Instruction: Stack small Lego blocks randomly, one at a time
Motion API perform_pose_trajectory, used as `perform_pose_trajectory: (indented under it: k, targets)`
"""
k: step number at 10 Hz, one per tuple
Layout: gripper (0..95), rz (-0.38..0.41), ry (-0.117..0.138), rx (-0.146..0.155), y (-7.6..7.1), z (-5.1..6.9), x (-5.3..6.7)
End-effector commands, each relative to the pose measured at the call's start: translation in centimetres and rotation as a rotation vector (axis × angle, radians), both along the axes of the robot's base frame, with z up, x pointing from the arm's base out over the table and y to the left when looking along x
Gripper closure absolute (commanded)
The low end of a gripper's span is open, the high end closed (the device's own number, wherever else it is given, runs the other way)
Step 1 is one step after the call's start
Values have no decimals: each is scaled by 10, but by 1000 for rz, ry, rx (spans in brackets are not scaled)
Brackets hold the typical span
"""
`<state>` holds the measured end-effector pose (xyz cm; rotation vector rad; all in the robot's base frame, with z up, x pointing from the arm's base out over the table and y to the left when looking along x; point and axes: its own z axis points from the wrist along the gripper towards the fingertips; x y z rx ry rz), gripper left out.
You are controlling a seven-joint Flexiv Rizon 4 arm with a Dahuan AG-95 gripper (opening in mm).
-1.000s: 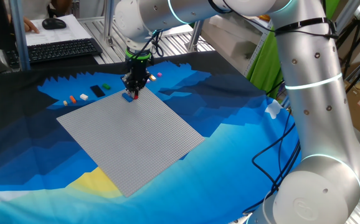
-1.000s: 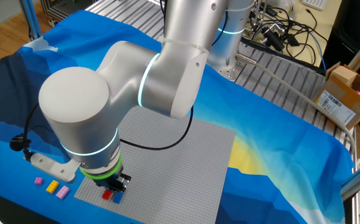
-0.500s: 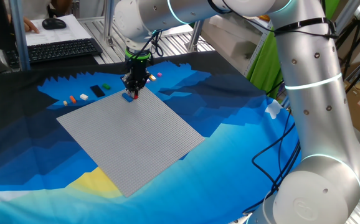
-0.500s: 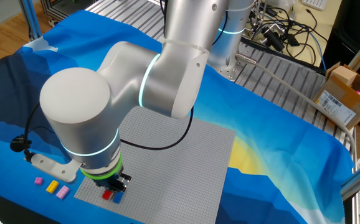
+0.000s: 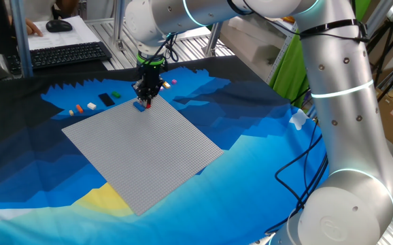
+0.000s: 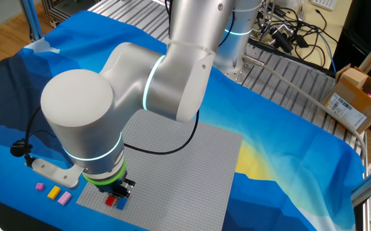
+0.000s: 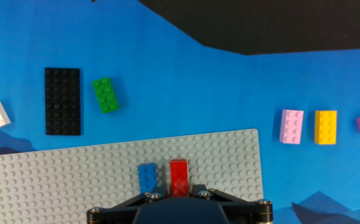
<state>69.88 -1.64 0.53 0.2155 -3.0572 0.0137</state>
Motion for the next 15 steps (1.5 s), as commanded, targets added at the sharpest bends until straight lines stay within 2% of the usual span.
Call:
perform_pose_trajectory:
  k: [1,4,7,12,13,15]
  targets:
    - [760,0,-1,0,0,0,0]
    - [760,0,-3,1,0,0,0]
    - [760,-8,-1,1,-1,7,-1]
    - [760,-4,-2,0,-1,6,-1]
    - [950,-2,-2,1,-1,6,-1]
    - [950,-2,-2,2,-1,6,-1]
